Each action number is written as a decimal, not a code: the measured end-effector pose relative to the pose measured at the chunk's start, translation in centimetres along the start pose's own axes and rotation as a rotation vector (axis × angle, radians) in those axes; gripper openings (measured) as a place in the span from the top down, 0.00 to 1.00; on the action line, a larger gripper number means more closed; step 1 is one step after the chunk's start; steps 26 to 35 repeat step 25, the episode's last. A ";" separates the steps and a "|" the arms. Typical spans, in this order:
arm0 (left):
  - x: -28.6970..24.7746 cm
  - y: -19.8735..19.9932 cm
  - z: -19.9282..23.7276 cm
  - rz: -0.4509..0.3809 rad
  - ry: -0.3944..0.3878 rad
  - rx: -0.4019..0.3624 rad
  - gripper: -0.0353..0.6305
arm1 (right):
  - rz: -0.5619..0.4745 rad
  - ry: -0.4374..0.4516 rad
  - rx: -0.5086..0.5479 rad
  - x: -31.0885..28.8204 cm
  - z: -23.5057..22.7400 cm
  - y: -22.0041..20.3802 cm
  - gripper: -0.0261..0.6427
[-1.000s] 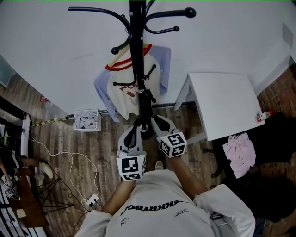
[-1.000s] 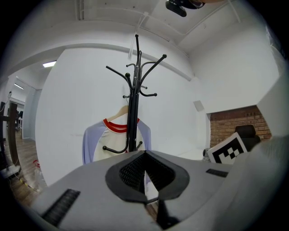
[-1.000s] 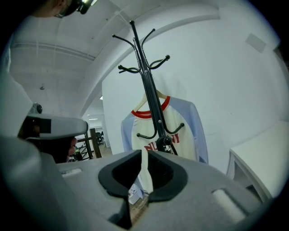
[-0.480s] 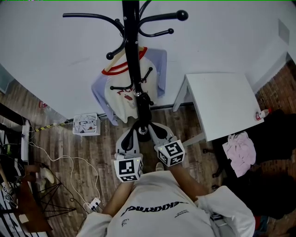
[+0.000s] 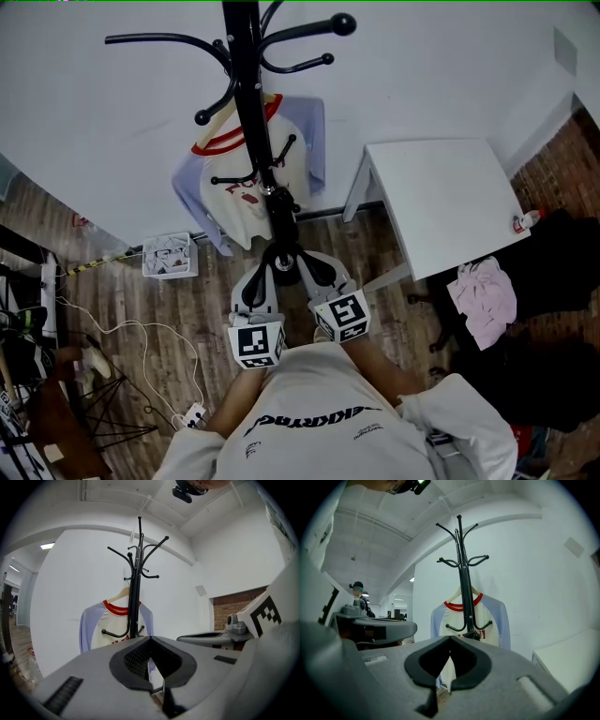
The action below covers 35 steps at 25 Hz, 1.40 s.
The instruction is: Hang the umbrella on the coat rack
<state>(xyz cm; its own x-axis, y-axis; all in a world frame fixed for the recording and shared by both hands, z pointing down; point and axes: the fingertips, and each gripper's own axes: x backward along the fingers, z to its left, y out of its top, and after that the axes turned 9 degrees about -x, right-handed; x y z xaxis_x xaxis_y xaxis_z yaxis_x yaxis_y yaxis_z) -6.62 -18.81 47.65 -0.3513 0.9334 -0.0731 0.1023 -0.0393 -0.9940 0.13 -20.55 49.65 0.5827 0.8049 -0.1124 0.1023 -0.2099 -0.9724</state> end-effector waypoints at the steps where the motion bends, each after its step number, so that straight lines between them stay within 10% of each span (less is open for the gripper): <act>1: -0.2 0.0 0.0 -0.005 0.000 0.001 0.95 | -0.001 0.001 0.001 0.0 0.0 0.0 0.97; 35: -1.0 0.2 -0.8 -0.002 -0.022 0.000 0.95 | -0.016 -0.025 -0.025 0.8 -0.7 0.2 0.97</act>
